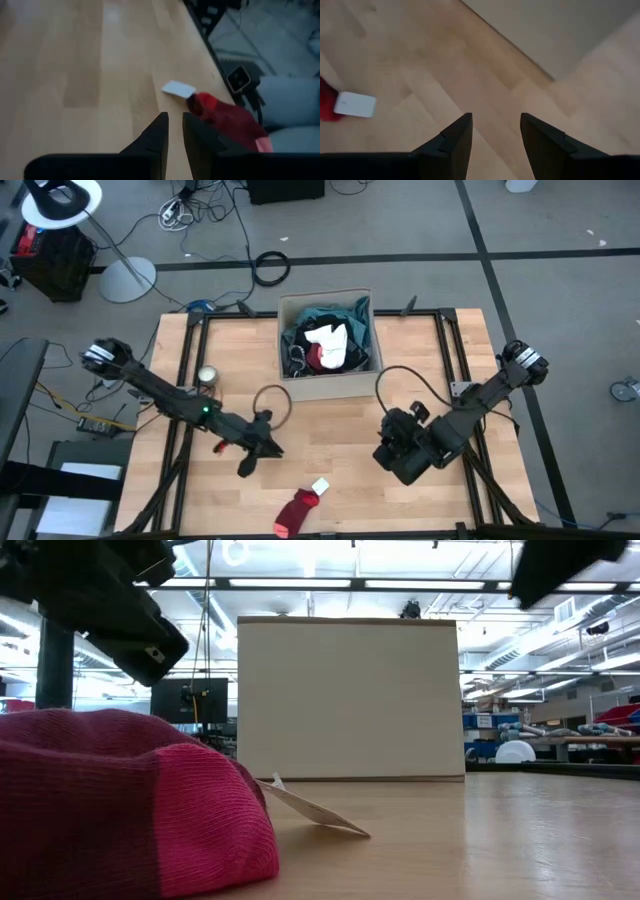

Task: Sort clothes
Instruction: Put the red sock into the laundry organizer

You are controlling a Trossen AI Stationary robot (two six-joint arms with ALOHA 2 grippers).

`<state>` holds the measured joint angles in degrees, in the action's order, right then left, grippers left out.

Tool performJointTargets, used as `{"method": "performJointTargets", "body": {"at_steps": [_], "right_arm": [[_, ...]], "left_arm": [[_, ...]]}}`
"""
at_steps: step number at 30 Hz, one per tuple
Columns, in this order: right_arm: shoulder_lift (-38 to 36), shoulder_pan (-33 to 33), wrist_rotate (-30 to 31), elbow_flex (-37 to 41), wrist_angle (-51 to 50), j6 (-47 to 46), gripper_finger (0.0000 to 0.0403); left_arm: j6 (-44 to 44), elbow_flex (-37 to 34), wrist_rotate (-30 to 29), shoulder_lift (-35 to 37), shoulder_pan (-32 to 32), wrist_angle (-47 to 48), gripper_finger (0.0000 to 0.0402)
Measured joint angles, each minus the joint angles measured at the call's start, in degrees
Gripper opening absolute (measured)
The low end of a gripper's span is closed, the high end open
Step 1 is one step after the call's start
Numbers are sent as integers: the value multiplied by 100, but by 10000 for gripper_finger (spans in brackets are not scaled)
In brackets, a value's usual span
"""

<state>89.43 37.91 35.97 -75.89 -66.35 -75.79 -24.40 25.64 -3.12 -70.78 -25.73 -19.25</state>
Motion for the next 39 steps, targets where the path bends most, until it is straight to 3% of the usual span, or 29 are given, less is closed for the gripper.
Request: {"method": "performJointTargets", "body": {"at_steps": [8, 12, 20, 31, 39], "right_arm": [[0, 415, 2, 716, 196, -1238, 167], [0, 540, 8, 849, 250, -1520, 167], [0, 716, 81, 882, 424, -1569, 167], [0, 815, 111, 882, 459, -1567, 167], [0, 815, 111, 880, 497, -1565, 167]], "left_arm": [[-147, 1298, 90, -900, -213, 1456, 62], [-173, 1666, 89, -1242, -219, 1376, 62], [-578, 1793, 35, -1554, -4, 719, 79], [-443, 1791, -408, -1564, 125, 522, 197], [-764, 1788, -67, -1563, -132, 731, 202]]}}
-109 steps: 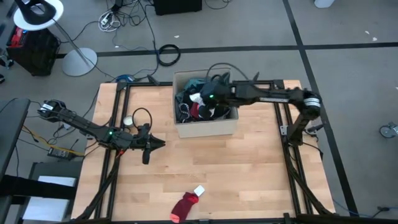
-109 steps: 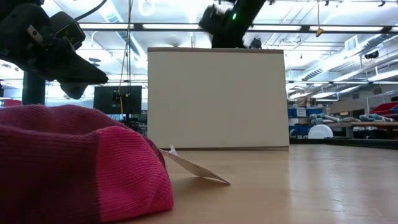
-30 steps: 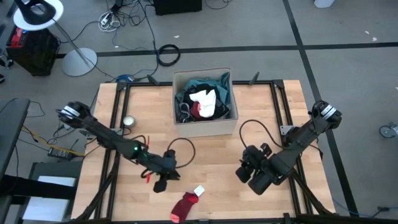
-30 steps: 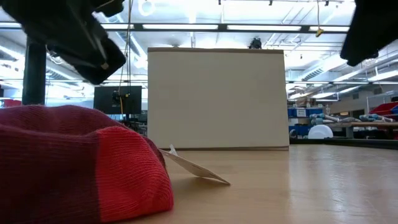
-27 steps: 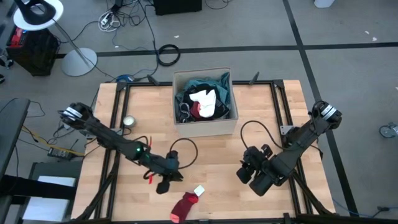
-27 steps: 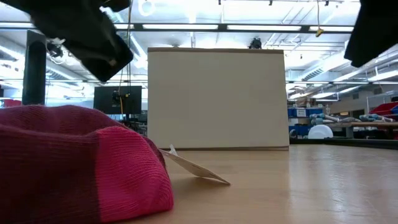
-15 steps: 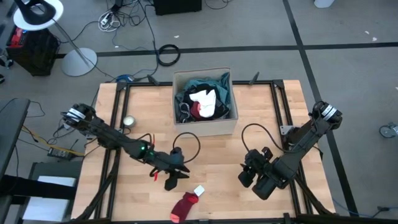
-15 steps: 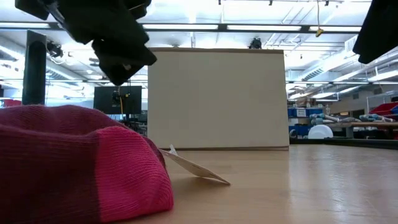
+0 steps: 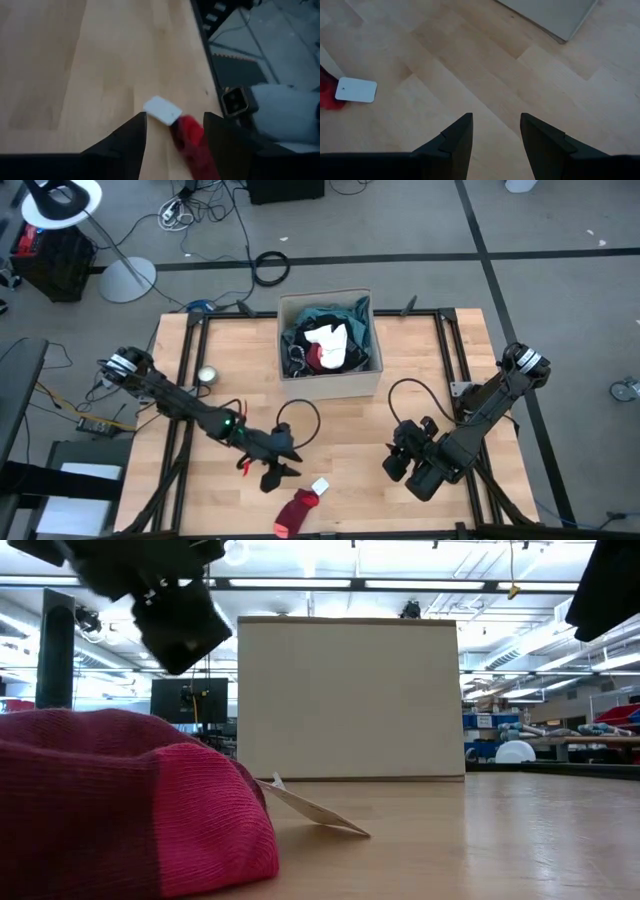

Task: Sort clothes
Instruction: Put the red sock into the laundry organizer

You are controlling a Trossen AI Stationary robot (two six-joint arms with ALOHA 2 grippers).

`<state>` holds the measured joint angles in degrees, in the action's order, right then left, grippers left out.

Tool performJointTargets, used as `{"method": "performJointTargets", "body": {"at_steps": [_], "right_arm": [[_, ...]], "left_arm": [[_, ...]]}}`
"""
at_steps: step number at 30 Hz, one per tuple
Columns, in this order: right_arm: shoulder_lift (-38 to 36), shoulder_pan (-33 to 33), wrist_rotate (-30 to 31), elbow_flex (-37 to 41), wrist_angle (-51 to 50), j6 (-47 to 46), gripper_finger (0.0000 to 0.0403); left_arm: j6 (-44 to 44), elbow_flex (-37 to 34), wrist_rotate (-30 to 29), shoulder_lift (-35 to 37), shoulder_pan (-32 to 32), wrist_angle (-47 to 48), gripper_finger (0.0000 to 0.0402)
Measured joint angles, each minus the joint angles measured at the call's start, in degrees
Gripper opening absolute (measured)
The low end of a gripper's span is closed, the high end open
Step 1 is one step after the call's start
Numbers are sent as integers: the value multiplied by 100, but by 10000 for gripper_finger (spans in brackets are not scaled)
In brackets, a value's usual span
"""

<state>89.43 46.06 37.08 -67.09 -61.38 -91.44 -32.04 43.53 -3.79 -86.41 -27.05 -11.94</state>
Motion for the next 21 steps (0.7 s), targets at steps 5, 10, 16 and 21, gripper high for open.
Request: {"method": "performJointTargets", "body": {"at_steps": [5, 10, 16, 21], "right_arm": [[0, 0, 0, 0, -1, 3, 167], [0, 0, -1, 0, 2, 4, 167], [0, 0, -2, -2, 8, 4, 167], [0, 0, -2, -4, 46, 7, 167]], "left_arm": [[-302, -2, -91, -7, -117, 325, 202], [-459, -1, -52, -263, -250, 186, 202], [-742, 197, 314, -852, -416, -7, 202], [-736, 647, 709, -1385, -452, -39, 202]]}}
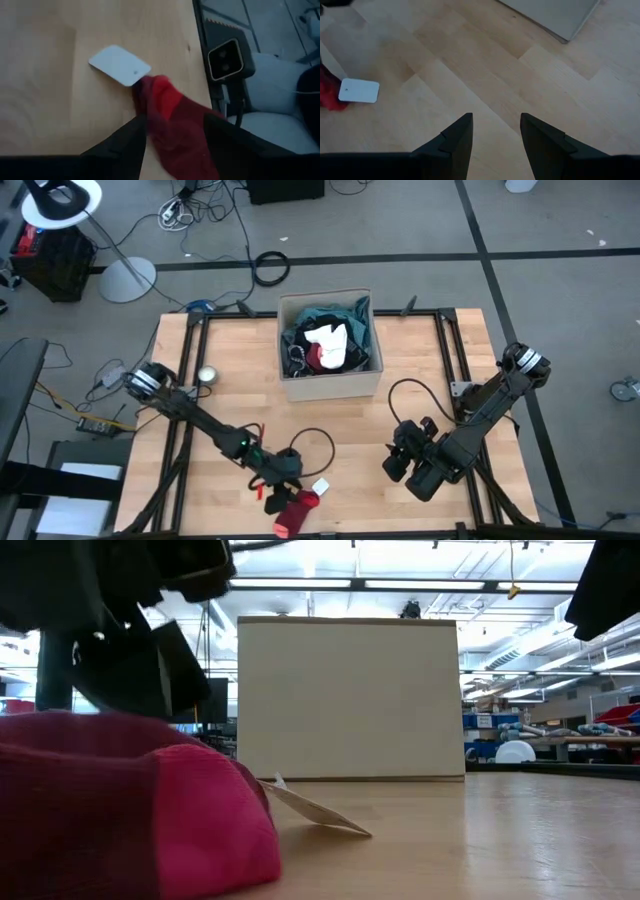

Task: Sort clothes
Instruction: Put the red sock into the laundry organizer

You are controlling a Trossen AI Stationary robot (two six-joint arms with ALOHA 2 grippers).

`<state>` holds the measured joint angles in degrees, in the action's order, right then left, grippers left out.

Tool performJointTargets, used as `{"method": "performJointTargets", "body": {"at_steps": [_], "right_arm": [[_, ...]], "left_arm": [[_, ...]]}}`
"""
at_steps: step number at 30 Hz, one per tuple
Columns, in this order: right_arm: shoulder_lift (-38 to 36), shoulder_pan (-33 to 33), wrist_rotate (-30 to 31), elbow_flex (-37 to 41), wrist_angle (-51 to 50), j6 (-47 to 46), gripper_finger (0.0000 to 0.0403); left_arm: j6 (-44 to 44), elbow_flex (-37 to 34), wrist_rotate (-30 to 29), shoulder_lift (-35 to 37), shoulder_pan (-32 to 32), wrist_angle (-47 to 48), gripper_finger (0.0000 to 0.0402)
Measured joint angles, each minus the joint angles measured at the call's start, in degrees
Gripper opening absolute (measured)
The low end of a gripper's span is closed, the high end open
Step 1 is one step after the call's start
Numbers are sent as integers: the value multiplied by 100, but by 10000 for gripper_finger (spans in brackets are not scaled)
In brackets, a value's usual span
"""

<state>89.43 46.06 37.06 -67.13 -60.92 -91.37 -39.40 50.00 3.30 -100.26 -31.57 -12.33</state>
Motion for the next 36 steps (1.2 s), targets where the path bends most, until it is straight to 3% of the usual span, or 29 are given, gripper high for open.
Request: {"method": "performJointTargets", "body": {"at_steps": [5, 14, 25, 31, 36], "right_arm": [[0, 0, -2, -1, 100, 3, 167], [0, 0, -4, -1, 213, 146, 167], [0, 72, -4, -1, 353, 198, 167], [0, 280, 193, -1, 675, 203, 167], [21, 501, 390, -1, 1036, 201, 167]], "left_arm": [[-21, 201, 357, -351, 59, -103, 190], [127, 205, 556, -438, 295, -306, 107], [136, 203, 642, -436, 348, -267, 101], [121, 226, 172, -436, 332, 214, 101], [142, 817, -444, -436, 116, 1760, 101]]}}
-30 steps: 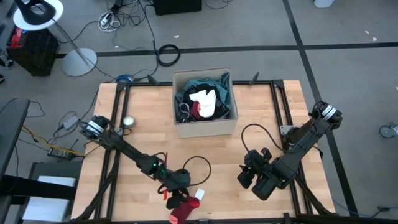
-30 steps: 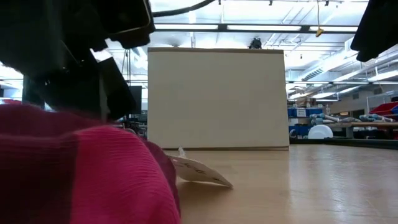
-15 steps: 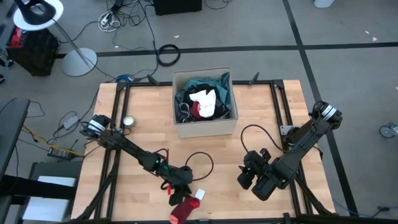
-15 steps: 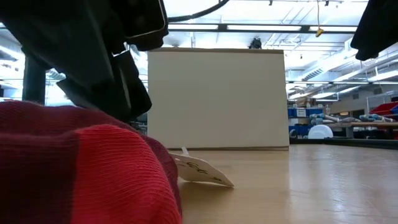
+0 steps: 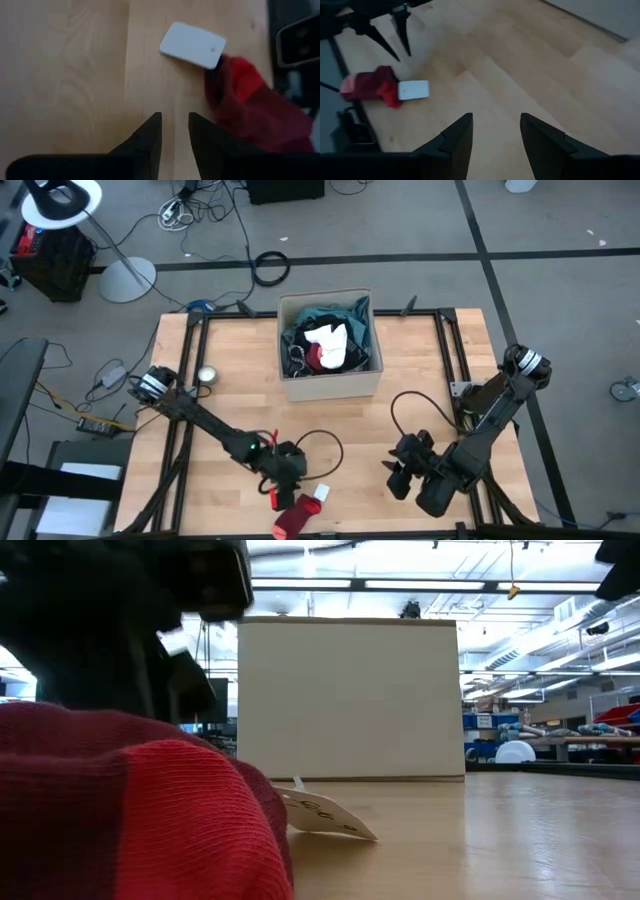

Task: Sort clothes
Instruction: Put the red sock into the laundry organizer

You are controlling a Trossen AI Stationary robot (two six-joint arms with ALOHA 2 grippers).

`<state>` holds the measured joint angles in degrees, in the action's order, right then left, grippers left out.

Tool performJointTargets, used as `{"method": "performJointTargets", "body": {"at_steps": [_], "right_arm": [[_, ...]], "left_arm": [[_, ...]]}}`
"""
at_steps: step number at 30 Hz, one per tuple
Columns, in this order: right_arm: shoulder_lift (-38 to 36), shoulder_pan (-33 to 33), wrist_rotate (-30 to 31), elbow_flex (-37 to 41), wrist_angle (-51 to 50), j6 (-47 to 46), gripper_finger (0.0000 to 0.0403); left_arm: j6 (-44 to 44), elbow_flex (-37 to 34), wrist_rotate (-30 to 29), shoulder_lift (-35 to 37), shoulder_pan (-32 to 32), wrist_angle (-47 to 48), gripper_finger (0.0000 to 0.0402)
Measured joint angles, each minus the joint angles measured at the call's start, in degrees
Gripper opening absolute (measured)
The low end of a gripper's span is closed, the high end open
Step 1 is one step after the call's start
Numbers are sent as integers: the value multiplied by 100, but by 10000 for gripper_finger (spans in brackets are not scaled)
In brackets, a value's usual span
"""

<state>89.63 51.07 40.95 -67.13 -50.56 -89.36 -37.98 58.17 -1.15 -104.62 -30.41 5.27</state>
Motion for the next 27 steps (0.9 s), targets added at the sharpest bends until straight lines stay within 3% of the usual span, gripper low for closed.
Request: {"method": "performJointTargets", "body": {"at_steps": [8, 20, 27], "right_arm": [[27, 293, 345, 0, 783, -61, 165], [32, 485, 891, 0, 865, -57, 164], [34, 485, 896, 173, 851, -55, 164]], "left_arm": [[47, 1116, -1031, 0, -379, 1700, 101], [-332, 1353, -1239, 7, -586, 1530, 103], [-738, 1353, -1268, 7, -438, 1585, 141]]}}
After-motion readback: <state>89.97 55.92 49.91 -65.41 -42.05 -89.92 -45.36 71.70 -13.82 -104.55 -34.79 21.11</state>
